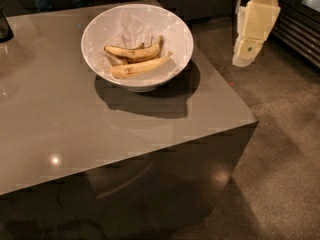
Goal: Pick banana from white bowl
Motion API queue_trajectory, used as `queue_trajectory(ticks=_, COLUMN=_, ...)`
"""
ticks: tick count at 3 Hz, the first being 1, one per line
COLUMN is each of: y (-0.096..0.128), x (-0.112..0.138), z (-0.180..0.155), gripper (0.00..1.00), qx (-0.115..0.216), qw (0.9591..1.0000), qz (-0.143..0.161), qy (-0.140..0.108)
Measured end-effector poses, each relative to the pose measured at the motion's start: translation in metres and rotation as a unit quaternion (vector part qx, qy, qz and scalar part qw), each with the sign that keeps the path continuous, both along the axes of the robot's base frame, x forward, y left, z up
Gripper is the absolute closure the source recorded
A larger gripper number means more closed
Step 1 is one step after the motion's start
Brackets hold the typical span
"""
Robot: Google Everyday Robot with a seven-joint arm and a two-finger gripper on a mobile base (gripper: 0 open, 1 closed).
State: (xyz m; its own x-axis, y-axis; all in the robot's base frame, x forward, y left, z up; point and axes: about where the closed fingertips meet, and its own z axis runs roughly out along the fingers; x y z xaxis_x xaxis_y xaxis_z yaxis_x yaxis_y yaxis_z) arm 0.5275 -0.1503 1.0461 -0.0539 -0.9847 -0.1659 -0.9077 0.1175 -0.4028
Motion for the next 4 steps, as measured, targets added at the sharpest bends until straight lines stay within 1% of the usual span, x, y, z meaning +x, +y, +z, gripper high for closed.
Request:
queue_trajectory(ticks=1, y=0.004, x=0.002, z=0.001, gripper=0.00, qx=0.014, qw=0.9999, qz=0.005, qy=-0.007)
queue_trajectory(ticks=2, y=0.035, x=0.021, z=-0.001, gripper=0.00, qx=0.026, qw=0.9991, qz=0.035, qy=0.003)
queue_trajectory(ticks=3, y=0.069, x=0.041, z=-0.011, gripper=0.00, qx=0.021, qw=0.9972, qz=0.069, qy=0.019)
queue_trajectory(ticks=4, y=0.092, x=0.053, z=-0.019, gripper=0.00, qx=0.019, qw=0.9952, qz=0.091, qy=0.031)
